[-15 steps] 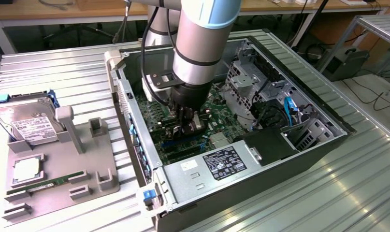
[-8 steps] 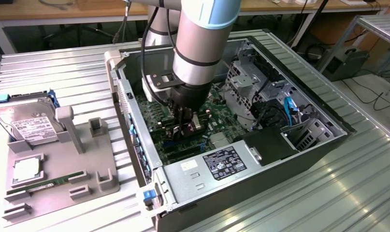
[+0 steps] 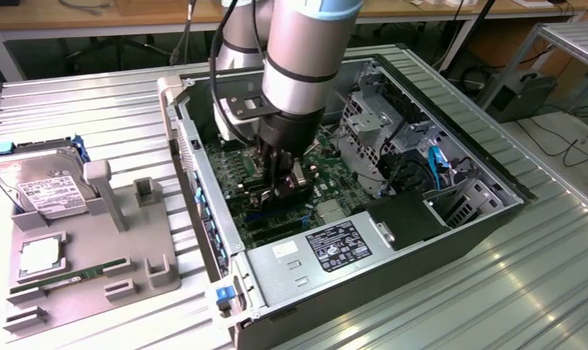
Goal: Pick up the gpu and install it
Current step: 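Insert the gpu into the slot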
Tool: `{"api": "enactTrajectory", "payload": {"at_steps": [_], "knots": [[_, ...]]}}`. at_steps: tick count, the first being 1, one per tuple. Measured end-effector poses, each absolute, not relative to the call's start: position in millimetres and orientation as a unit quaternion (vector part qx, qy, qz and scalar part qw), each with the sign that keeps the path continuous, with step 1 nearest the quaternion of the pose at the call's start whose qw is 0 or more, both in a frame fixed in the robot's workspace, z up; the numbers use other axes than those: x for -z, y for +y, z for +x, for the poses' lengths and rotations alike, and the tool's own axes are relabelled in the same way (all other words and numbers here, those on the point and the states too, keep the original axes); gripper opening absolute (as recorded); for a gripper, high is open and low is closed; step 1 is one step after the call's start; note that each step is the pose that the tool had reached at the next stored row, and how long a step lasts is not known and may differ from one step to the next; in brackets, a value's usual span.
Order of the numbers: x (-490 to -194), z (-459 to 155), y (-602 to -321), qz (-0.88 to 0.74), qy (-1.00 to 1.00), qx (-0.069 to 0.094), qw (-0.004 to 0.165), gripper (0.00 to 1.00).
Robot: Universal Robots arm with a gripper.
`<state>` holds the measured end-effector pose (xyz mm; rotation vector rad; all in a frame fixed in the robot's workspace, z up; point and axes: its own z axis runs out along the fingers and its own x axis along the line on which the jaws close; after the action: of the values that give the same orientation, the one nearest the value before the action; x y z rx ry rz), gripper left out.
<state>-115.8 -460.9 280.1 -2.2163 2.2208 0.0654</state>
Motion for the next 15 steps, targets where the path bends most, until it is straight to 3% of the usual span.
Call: {"api": "enactTrajectory", "payload": {"at_steps": [4, 11, 14, 15], "knots": [[-297.4, -115.8, -460.9, -0.706, 0.708, -0.020, 0.001, 0.40], [-297.4, -115.8, -460.9, -0.706, 0.708, -0.020, 0.001, 0.40], [-297.4, -115.8, -460.9, -0.706, 0.708, -0.020, 0.001, 0.32], [-297.4, -115.8, -460.9, -0.706, 0.708, -0.020, 0.001, 0.25]]}}
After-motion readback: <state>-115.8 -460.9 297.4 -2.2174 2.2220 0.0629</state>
